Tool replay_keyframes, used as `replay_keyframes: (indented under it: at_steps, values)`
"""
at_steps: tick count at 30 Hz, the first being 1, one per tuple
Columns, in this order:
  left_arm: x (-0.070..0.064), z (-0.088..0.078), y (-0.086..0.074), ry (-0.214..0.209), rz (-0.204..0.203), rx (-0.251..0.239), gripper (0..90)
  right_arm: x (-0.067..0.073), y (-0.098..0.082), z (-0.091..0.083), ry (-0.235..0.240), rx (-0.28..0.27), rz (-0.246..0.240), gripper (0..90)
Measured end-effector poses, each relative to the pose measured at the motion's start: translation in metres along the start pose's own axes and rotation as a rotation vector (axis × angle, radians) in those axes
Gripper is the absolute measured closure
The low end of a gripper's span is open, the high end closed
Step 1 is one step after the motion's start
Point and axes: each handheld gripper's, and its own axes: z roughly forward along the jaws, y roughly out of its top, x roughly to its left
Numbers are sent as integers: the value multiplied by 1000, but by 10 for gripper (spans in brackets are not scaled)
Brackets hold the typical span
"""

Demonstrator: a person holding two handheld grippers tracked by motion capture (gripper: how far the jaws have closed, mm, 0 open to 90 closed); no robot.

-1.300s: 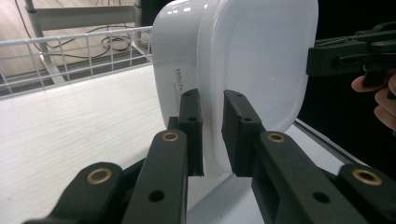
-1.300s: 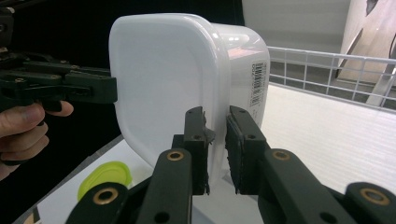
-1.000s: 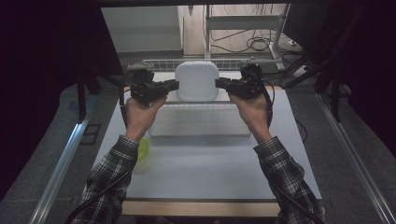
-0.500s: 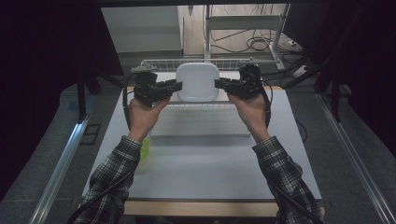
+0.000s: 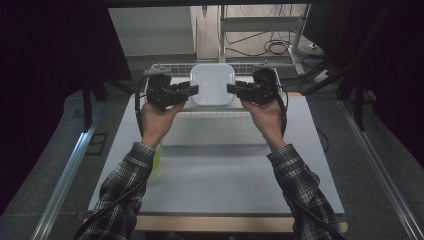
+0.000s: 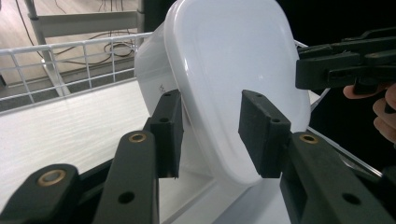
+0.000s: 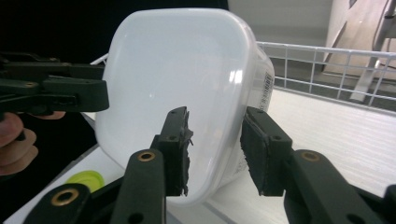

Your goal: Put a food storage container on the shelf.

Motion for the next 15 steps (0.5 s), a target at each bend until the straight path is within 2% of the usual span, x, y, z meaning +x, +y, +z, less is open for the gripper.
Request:
replay_keyframes:
  at_steps: [7,10,13,15]
  values:
    - [6,5,1,-7,-15,-7,584,-1,0,5,-13,-5,-3,566]
    - [6,6,1,18,-5,-9,547,-1,1,8,-37,-7,-26,532]
    - [7,9,1,46,12,-5,526,-1,1,9,-39,-1,-27,524]
    - [9,9,0,45,7,-18,504,-3,1,11,-37,-11,-17,513]
